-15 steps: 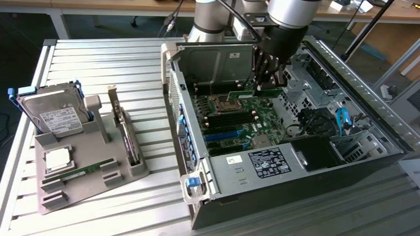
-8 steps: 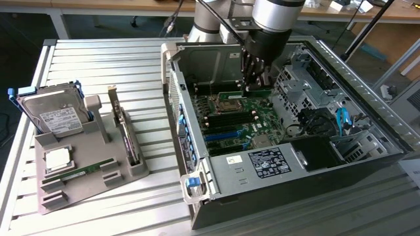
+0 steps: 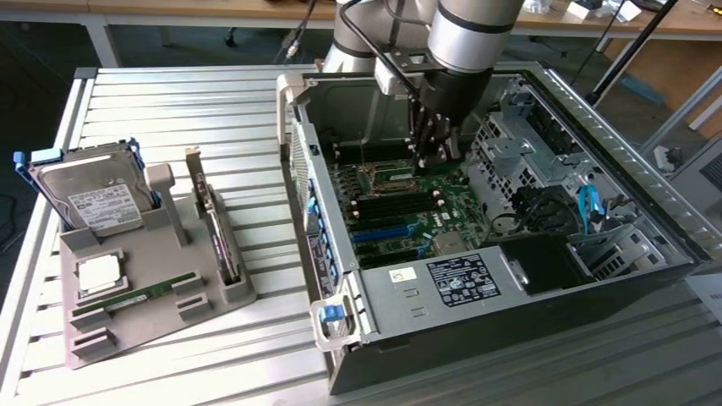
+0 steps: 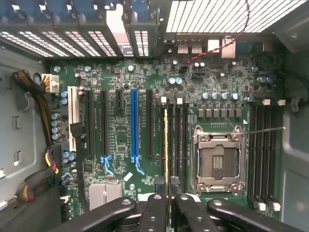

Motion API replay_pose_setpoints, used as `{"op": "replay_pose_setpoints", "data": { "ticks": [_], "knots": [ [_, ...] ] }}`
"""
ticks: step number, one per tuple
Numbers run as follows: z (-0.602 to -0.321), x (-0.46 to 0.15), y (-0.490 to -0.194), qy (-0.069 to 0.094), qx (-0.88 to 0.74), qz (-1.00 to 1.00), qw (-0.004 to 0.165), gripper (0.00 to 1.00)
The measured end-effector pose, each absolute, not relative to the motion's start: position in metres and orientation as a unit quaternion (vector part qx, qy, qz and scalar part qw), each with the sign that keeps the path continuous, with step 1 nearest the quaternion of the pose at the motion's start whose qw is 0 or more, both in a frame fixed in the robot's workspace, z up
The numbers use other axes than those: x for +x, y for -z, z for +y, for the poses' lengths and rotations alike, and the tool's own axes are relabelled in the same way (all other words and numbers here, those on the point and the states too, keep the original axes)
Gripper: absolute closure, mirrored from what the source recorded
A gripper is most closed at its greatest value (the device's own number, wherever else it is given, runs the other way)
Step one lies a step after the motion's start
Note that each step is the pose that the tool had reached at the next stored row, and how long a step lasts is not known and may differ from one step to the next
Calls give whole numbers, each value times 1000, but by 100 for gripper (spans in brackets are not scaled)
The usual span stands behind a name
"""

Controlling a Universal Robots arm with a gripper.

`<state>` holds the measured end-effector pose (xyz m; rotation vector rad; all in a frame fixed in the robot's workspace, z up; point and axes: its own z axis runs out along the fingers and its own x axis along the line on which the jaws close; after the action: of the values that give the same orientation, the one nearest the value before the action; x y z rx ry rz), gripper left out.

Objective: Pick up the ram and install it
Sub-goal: 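Insert the ram into the slot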

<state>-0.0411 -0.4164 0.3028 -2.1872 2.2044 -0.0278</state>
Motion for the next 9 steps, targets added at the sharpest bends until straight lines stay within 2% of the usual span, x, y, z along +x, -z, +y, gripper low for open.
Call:
{"op": "replay_pose_setpoints", "data": {
  "ticks": [9],
  "knots": [
    [-416, -42, -284, 9, -704, 710, 18, 87]
  ]
}}
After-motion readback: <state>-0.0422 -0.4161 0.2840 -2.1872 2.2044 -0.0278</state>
